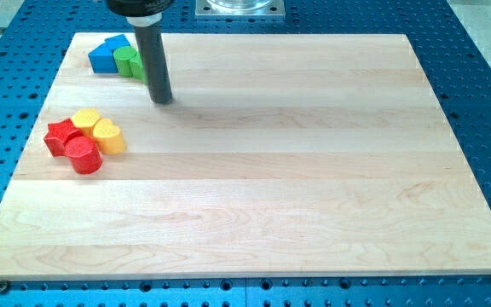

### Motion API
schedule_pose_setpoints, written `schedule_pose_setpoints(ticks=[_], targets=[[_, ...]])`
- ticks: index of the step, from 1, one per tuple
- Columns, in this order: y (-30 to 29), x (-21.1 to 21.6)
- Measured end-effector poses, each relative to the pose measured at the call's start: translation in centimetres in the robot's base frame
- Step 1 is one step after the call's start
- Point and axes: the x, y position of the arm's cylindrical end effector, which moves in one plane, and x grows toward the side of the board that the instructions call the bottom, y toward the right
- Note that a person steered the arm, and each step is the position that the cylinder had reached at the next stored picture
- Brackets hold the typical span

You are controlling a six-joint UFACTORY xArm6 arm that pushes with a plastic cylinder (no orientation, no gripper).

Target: Place your arm at the top left of the hexagon

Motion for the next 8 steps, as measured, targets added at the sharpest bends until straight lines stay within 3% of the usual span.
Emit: schedule_pose_setpoints(ticks=[4, 8], targets=[[-10.7, -0.9], [-13.2, 3.1]])
